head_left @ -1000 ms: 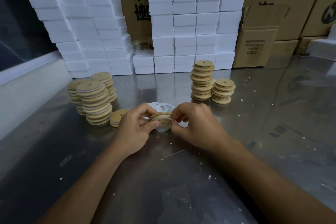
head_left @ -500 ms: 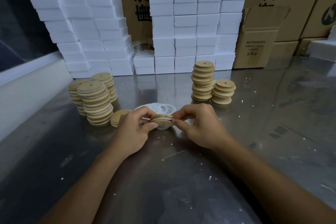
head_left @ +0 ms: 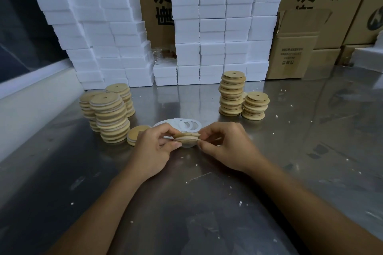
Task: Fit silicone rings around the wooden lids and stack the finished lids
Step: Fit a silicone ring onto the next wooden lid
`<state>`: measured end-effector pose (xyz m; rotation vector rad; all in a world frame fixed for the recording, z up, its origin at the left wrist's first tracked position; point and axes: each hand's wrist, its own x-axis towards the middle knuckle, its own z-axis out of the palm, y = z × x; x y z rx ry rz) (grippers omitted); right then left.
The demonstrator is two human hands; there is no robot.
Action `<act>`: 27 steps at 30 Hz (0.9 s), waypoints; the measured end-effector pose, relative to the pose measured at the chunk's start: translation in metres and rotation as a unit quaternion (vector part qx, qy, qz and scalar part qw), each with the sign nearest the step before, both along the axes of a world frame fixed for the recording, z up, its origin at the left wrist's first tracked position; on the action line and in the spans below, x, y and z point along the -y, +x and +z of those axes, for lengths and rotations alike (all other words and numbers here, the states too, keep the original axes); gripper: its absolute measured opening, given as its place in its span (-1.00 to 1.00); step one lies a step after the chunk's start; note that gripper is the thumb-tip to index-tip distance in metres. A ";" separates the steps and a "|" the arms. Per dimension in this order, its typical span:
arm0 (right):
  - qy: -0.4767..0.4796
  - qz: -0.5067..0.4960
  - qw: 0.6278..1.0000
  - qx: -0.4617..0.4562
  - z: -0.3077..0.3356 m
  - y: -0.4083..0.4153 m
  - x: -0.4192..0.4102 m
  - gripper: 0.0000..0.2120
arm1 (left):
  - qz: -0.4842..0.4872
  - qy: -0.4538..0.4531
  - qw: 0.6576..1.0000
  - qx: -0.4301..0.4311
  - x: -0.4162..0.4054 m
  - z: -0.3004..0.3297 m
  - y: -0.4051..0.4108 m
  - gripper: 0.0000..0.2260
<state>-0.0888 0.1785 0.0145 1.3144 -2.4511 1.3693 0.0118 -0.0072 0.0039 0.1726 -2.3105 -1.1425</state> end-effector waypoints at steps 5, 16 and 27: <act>-0.019 0.010 1.000 0.011 -0.002 -0.002 0.000 -0.94 | -0.015 0.056 0.998 0.009 -0.001 -0.002 -0.001 -0.74; -0.011 0.019 0.985 -0.172 0.006 0.008 0.002 -0.91 | -0.001 -0.188 0.979 -0.075 -0.023 0.008 0.000 -0.92; -0.032 0.034 0.994 -0.102 0.008 0.009 0.003 -0.93 | -0.006 -0.177 0.981 -0.077 -0.016 0.009 -0.001 -0.88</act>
